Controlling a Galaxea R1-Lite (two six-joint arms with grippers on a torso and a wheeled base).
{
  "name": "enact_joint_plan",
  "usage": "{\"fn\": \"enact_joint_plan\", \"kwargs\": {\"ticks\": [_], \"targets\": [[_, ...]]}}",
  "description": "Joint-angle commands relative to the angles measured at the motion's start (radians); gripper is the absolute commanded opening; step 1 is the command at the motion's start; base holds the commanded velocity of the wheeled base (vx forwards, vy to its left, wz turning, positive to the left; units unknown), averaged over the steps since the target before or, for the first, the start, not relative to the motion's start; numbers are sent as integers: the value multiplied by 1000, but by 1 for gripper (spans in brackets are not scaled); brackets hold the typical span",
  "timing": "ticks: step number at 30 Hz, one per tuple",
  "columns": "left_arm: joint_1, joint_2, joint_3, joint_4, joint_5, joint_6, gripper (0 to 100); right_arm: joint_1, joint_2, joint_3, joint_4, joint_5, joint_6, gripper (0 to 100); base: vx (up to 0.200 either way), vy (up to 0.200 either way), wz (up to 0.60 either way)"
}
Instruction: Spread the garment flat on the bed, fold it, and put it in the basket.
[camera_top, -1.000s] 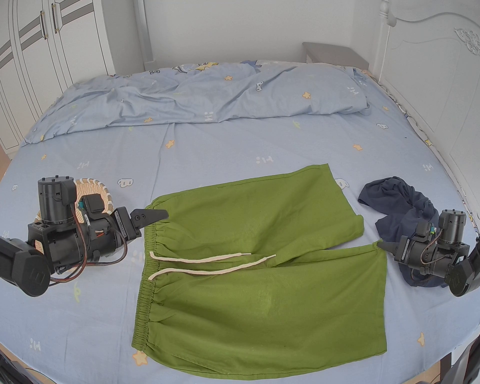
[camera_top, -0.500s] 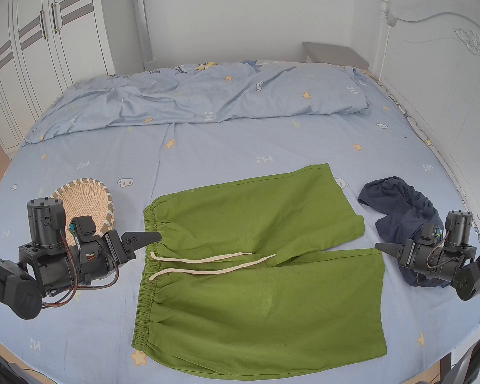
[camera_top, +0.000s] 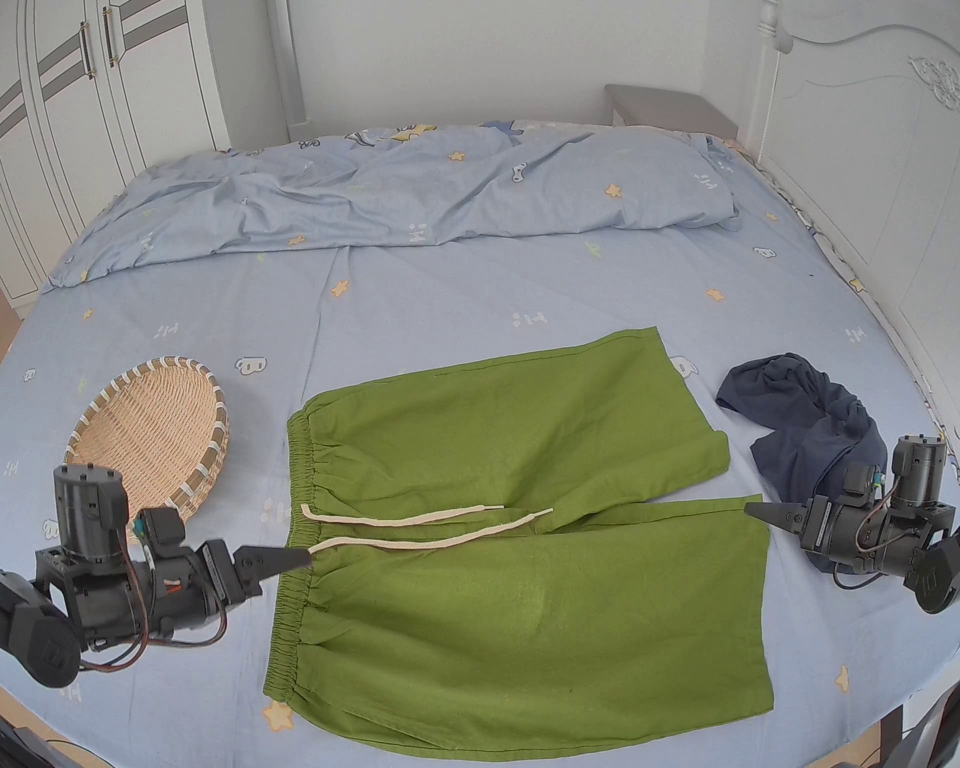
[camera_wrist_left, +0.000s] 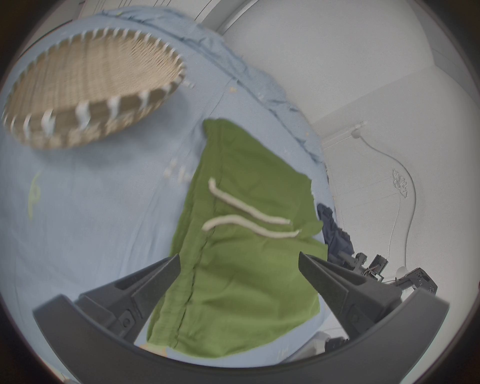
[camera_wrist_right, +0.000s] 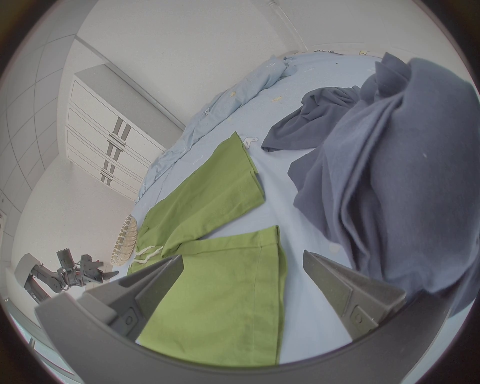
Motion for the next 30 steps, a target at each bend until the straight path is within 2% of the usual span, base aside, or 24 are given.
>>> {"fn": "enact_joint_plan", "kwargs": {"ticks": [1,5,9,16,20,23,26,30], "targets": [[79,-31,174,-4,-104,5,100,1,-90,114,1,29,2,100,0,0,0],[160,-42,234,-8,-214,31,100,2,-104,209,-9,55,-4,100,0,0,0],[179,-39,252,-7,-282,46,100,17,-107,241,-12,58,-5,100,0,0,0],[176,7,280,-7,-286,86,100,62,-108,257,-12,57,-2,100,0,0,0],[169,123,283,-10,-283,192,100,70,-108,252,-14,57,-4,100,0,0,0],[169,202,286,-38,-286,238,100,70,-108,254,-23,57,1,100,0,0,0],[169,222,298,-97,-288,232,100,68,-108,255,-29,57,2,100,0,0,0],[165,228,301,-110,-288,230,100,70,-108,255,-32,57,2,100,0,0,0]]}}
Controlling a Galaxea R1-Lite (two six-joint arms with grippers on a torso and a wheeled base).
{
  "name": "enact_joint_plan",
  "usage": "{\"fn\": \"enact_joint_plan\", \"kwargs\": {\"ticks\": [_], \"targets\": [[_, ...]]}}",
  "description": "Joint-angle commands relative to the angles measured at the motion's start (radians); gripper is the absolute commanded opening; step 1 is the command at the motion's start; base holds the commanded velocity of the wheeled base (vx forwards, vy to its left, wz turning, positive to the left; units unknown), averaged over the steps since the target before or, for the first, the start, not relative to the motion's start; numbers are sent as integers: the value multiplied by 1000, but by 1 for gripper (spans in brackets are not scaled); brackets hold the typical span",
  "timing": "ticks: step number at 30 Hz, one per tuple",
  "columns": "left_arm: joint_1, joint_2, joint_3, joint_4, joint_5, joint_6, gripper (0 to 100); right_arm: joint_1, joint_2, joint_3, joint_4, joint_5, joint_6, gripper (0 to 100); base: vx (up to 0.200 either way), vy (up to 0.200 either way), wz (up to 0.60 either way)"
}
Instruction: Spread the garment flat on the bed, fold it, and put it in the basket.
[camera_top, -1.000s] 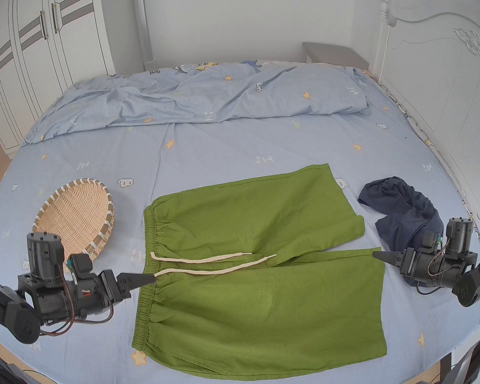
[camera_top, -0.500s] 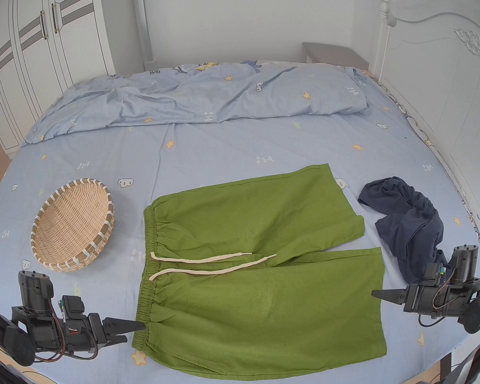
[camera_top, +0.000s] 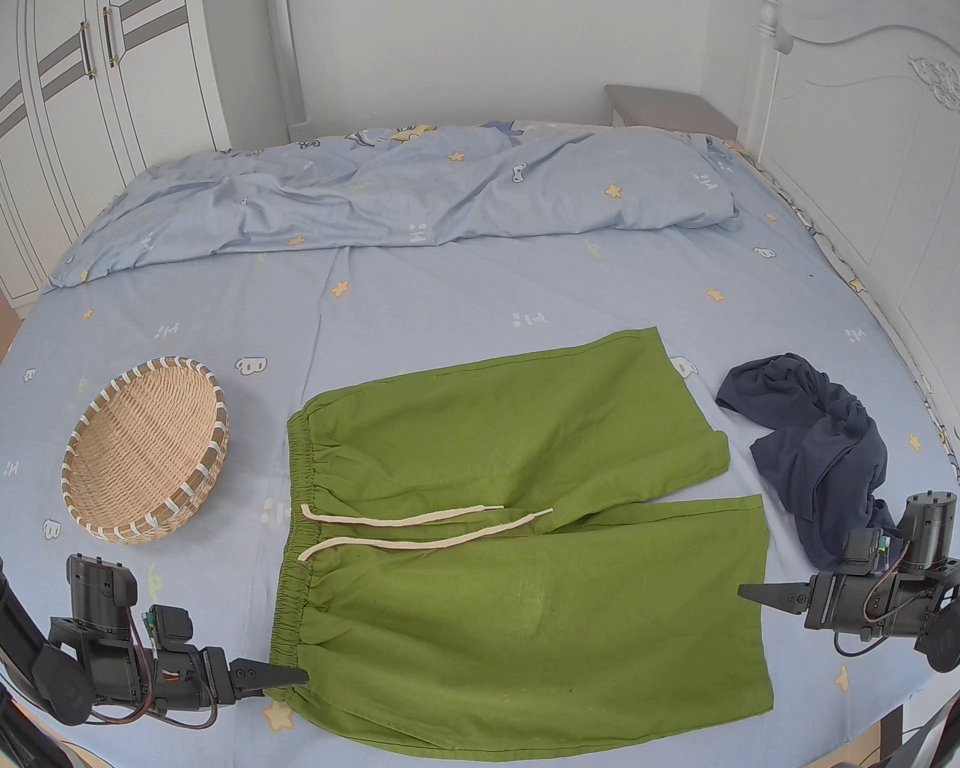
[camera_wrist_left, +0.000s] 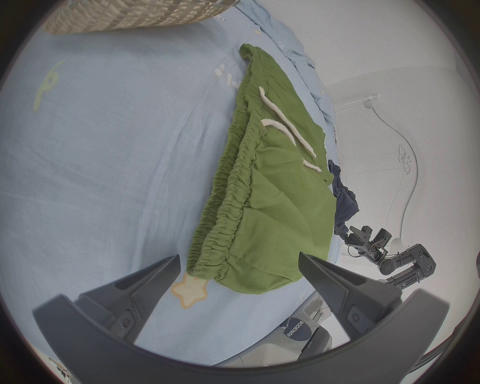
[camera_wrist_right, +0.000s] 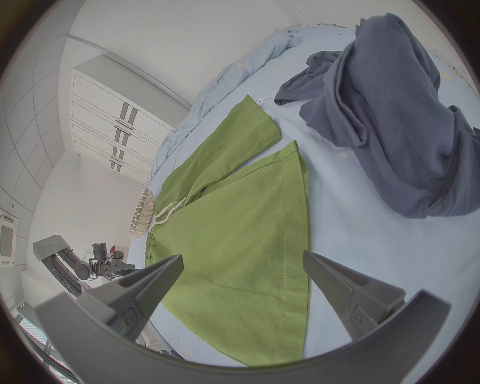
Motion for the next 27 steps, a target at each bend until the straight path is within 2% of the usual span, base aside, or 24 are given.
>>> {"fn": "enact_joint_plan", "kwargs": {"ticks": [1,9,14,15,20,25,27], "targets": [[-3,60,18,-3,-2,1,100,2,1,0,-1,0,0,100,0,0,0],[-25,123,15,-72,-4,-5,100,0,0,2,-1,0,0,100,0,0,0],[-46,149,18,-157,-2,-53,100,0,1,2,-1,-1,0,100,0,0,0],[-46,151,18,-160,-2,-56,0,0,1,3,-1,-1,0,100,0,0,0],[-45,148,18,-186,1,-74,0,-1,1,13,-1,-1,-4,100,0,0,0],[-23,139,18,-149,6,-76,0,2,-7,46,-8,-4,-4,100,0,0,0],[15,126,18,-106,4,-68,0,2,-13,71,-8,-7,-7,100,0,0,0]]}}
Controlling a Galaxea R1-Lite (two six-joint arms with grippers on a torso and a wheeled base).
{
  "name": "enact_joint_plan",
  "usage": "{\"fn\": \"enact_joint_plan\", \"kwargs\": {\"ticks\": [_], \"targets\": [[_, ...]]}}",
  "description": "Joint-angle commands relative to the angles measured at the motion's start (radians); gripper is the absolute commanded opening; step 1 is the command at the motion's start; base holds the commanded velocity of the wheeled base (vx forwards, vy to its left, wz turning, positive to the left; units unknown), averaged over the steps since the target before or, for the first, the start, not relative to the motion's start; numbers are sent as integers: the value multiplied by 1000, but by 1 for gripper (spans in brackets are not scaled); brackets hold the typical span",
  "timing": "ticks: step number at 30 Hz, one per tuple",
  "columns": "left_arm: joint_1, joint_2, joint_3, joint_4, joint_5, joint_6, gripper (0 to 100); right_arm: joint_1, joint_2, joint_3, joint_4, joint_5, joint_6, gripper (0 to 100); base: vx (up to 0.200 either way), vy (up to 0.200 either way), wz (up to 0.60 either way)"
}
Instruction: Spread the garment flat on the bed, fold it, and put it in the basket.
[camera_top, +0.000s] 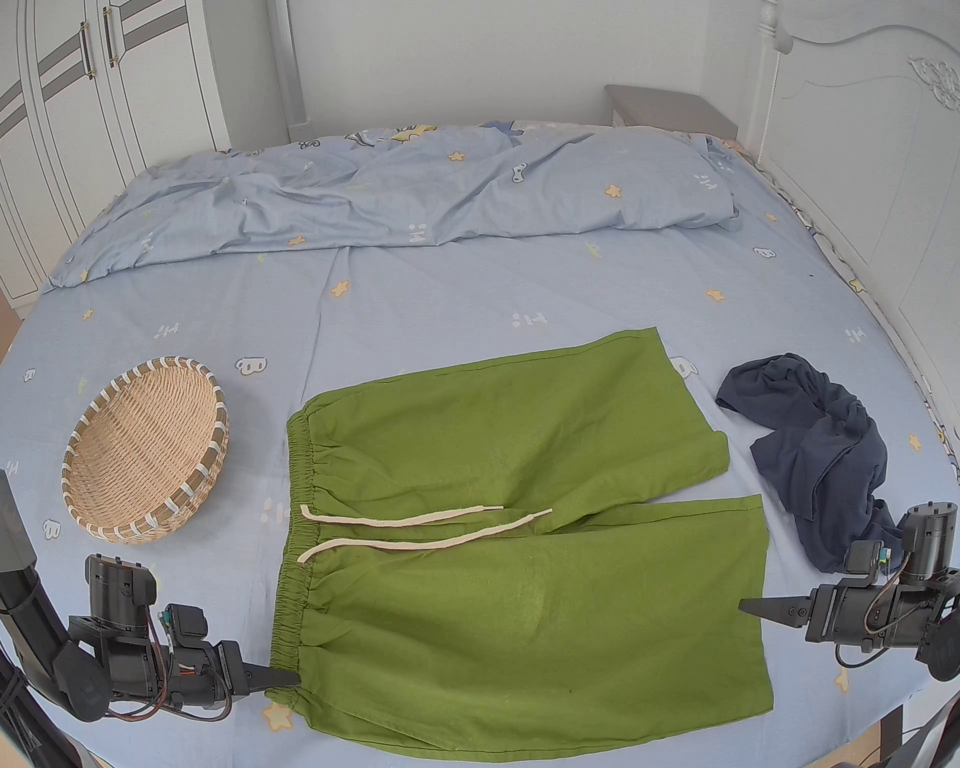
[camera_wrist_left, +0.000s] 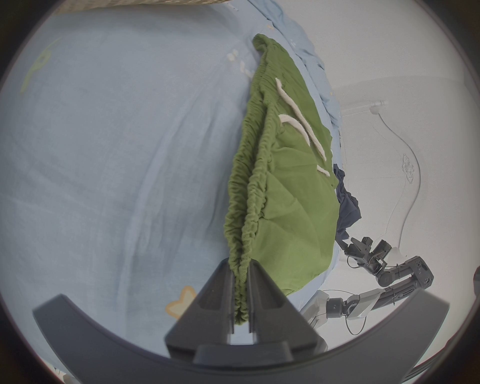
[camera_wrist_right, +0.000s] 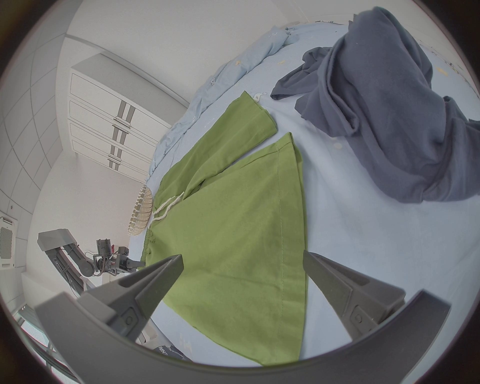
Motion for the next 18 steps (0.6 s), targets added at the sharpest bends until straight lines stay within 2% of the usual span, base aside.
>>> {"fn": "enact_joint_plan", "kwargs": {"ticks": [1,2,7,10,16,18], "targets": [[61,-21,18,49,-7,11,0,0,-10,34,16,-6,-2,100,0,0,0],[61,-21,18,49,-7,11,0,0,-10,34,16,-6,-2,100,0,0,0],[83,-26,18,55,-9,12,0,-15,-45,34,203,2,-5,100,0,0,0],[81,-27,18,56,-9,12,0,-6,-45,34,245,2,-10,100,0,0,0],[86,-26,18,53,-7,12,0,-5,16,34,364,6,-146,100,0,0,0],[86,-26,18,55,-7,12,0,-5,24,34,370,6,-155,100,0,0,0]]}}
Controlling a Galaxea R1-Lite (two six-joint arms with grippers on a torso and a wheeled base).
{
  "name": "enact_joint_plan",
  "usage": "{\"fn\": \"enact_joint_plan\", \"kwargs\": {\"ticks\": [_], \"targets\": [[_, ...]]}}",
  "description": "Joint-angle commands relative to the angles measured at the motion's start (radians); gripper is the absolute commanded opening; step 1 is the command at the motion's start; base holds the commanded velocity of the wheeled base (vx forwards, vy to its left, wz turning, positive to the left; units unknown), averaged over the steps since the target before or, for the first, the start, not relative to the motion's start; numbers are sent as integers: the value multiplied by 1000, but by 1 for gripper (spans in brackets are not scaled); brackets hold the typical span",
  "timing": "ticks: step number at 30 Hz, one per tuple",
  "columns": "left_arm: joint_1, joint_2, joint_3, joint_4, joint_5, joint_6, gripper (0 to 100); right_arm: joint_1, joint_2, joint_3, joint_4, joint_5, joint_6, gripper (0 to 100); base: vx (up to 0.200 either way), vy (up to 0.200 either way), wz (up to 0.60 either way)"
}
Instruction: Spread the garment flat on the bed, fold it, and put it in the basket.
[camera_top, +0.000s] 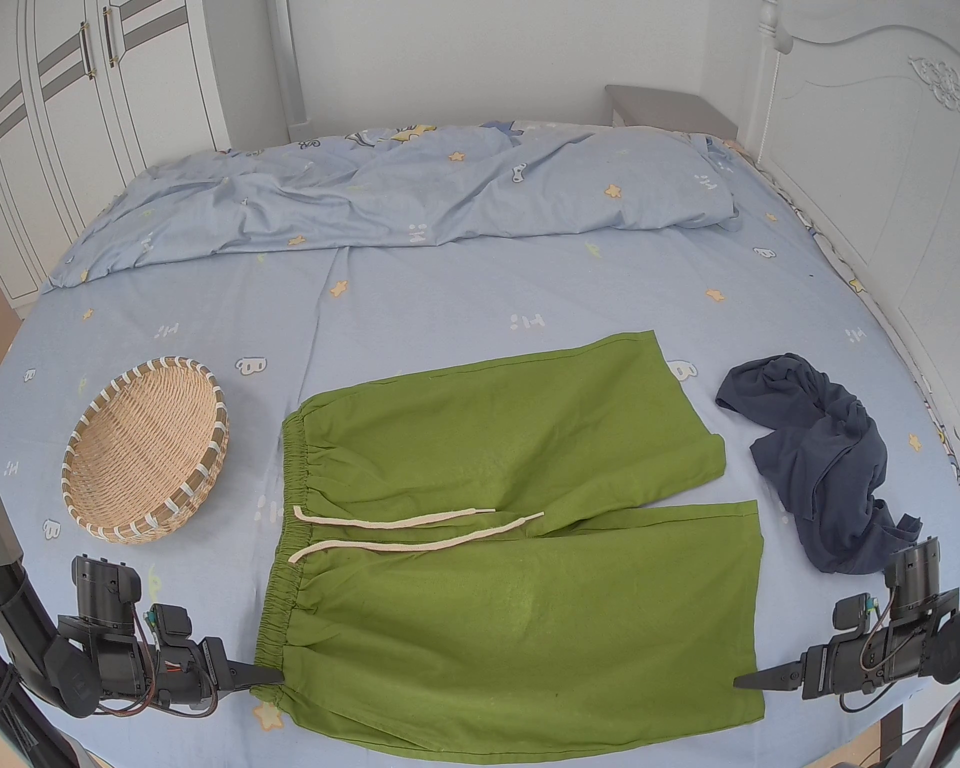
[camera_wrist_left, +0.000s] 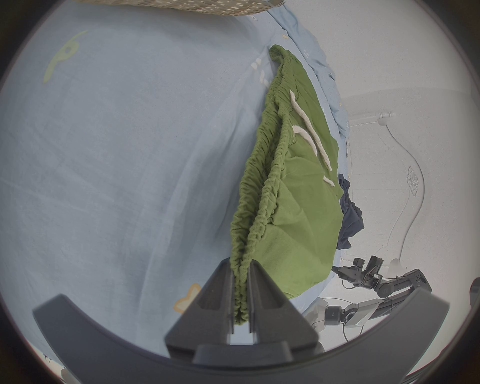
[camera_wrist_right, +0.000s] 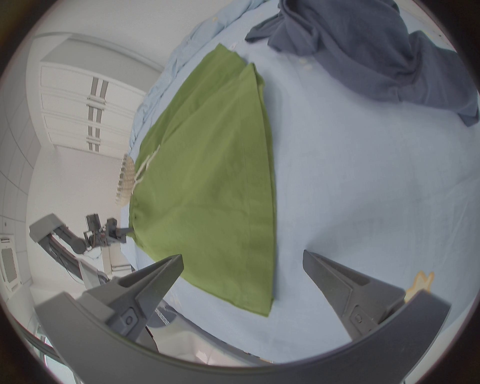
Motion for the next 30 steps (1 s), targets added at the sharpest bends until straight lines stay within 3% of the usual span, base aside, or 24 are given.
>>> {"fn": "enact_joint_plan", "kwargs": {"ticks": [1,5,7,10,20,30], "targets": [[0,-2,18,0,1,0,0,4,72,18,39,5,-69,100,0,0,0],[2,4,18,-4,1,0,0,6,77,18,59,19,-79,100,0,0,0],[-1,6,18,-5,4,1,0,12,78,18,74,80,-81,100,0,0,0],[-6,4,18,-4,9,1,0,16,80,16,73,118,-81,100,0,0,0],[-9,4,18,-4,10,1,0,73,107,18,80,109,-79,100,0,0,0],[-9,0,18,-2,10,1,0,73,156,8,64,109,-79,100,0,0,0]]}}
